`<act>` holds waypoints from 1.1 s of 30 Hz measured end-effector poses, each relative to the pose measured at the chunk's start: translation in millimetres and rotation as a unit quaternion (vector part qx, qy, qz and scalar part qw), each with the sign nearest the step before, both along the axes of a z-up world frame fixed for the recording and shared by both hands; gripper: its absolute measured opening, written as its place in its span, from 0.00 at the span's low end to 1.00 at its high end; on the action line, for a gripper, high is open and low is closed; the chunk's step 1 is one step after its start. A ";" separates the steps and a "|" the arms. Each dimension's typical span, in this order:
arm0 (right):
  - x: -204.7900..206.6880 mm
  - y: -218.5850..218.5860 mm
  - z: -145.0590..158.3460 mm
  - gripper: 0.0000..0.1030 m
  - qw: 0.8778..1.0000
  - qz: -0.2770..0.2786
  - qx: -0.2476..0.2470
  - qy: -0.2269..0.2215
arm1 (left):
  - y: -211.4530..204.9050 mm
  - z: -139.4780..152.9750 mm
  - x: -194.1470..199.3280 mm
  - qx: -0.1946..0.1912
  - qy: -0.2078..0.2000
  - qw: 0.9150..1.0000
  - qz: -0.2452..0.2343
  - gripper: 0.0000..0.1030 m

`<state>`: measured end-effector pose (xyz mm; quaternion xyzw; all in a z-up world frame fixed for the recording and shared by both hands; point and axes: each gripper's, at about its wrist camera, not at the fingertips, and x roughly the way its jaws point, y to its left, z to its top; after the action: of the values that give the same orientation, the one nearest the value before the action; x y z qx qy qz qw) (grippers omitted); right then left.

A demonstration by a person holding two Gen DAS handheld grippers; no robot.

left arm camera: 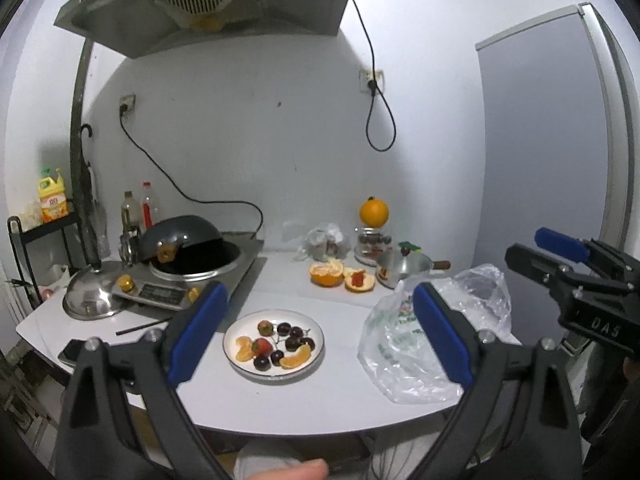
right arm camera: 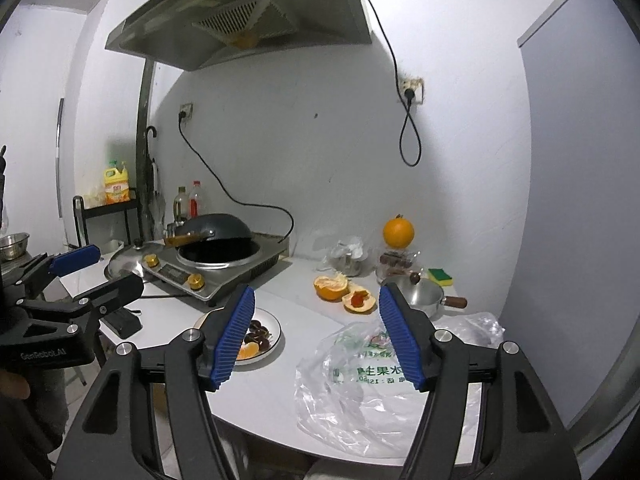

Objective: Organize fruits

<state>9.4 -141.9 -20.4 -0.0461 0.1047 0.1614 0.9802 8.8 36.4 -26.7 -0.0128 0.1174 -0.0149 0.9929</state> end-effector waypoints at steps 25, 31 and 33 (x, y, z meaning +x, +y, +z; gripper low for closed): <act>-12.8 -2.9 11.8 0.66 1.000 -0.004 0.000 -0.013 | -5.0 10.5 -11.7 0.005 -0.017 1.000 -0.002 0.92; -12.9 -3.1 11.5 0.66 1.000 -0.005 0.001 -0.014 | -6.5 10.5 -11.6 0.006 -0.018 1.000 -0.002 0.92; -12.6 -2.9 12.4 0.66 1.000 -0.006 0.002 -0.014 | -5.9 10.7 -11.6 0.007 -0.018 1.000 -0.003 0.92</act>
<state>-3.2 -144.7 -8.1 -0.0459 0.0910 0.1550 0.9826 -2.8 30.5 -15.9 -0.0057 0.0995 -0.0171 0.9949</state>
